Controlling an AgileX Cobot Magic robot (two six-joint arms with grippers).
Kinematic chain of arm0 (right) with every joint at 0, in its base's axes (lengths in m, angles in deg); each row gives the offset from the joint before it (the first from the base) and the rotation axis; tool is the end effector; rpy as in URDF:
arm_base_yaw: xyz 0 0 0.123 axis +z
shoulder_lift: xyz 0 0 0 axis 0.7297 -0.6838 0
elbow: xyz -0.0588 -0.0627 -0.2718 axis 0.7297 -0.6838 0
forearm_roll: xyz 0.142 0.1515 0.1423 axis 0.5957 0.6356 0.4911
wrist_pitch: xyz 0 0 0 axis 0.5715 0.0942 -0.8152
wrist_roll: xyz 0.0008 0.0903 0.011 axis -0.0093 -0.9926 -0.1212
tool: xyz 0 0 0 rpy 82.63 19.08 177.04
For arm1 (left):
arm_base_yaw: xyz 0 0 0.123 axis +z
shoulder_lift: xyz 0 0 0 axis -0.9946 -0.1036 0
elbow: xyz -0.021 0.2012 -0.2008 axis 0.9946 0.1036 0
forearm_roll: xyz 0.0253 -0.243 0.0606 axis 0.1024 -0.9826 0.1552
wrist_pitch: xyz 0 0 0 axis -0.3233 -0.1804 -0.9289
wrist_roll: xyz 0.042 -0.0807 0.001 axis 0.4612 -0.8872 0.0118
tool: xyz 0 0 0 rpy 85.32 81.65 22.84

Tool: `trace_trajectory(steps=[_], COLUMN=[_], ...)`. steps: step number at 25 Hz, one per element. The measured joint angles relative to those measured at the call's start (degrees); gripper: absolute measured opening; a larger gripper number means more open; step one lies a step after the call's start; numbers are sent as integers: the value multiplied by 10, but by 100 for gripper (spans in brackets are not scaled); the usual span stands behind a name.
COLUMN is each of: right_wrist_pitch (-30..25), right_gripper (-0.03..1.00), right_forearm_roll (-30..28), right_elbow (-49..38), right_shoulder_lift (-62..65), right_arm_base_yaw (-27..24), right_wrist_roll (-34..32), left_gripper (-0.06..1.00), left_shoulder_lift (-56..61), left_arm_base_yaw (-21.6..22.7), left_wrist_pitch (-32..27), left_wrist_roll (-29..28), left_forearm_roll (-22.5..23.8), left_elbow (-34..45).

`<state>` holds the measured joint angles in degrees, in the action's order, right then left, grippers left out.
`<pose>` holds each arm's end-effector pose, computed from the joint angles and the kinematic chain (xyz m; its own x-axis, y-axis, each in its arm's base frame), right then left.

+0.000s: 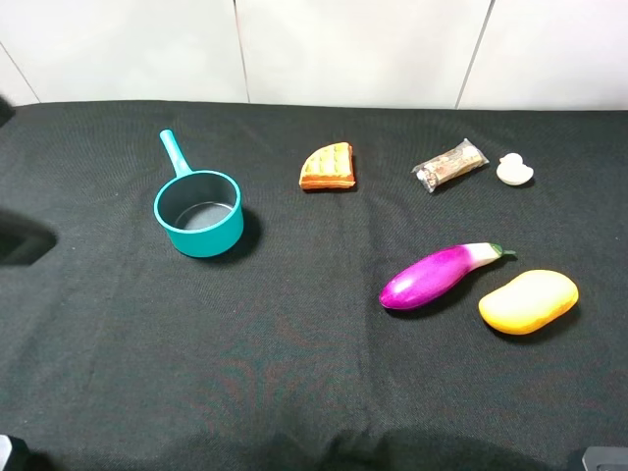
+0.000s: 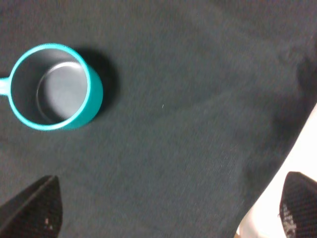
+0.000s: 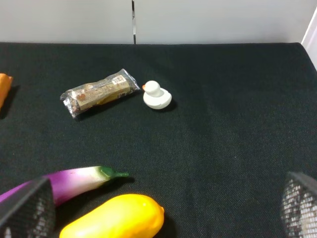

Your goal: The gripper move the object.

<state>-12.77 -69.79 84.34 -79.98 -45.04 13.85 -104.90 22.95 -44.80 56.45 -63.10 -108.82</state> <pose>-0.0039 -0.0007 0.2797 -0.4212 0.0126 -0.9069 -0.0149 0.9997 0.0208 0.0812 -0.1261 0.3734 -0.4070 0.7070 -0.5784 0.8325 0.5477 0.0838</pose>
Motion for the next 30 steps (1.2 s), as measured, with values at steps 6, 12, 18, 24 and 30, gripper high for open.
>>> trace_trajectory(steps=[6,12,18,24,30], right_wrist_pitch=[0,0,0,0,0], right_gripper=[69,69,69,69,69], right_forearm_roll=[0,0,0,0,0], right_elbow=[0,0,0,0,0], right_shoulder_lift=[0,0,0,0,0], right_arm_base_yaw=[0,0,0,0,0], right_wrist_roll=[0,0,0,0,0], left_gripper=[99,99,99,99,99], left_shoulder_lift=[63,145,235,329,410], left_arm_base_yaw=[74,177,279,369,432], left_wrist_pitch=[4,21,33,65,71], left_wrist_roll=[0,4,14,16,56], left_forearm_roll=[-5,-20,-21,-23,-37], left_elbow=[61,133,210,284,319])
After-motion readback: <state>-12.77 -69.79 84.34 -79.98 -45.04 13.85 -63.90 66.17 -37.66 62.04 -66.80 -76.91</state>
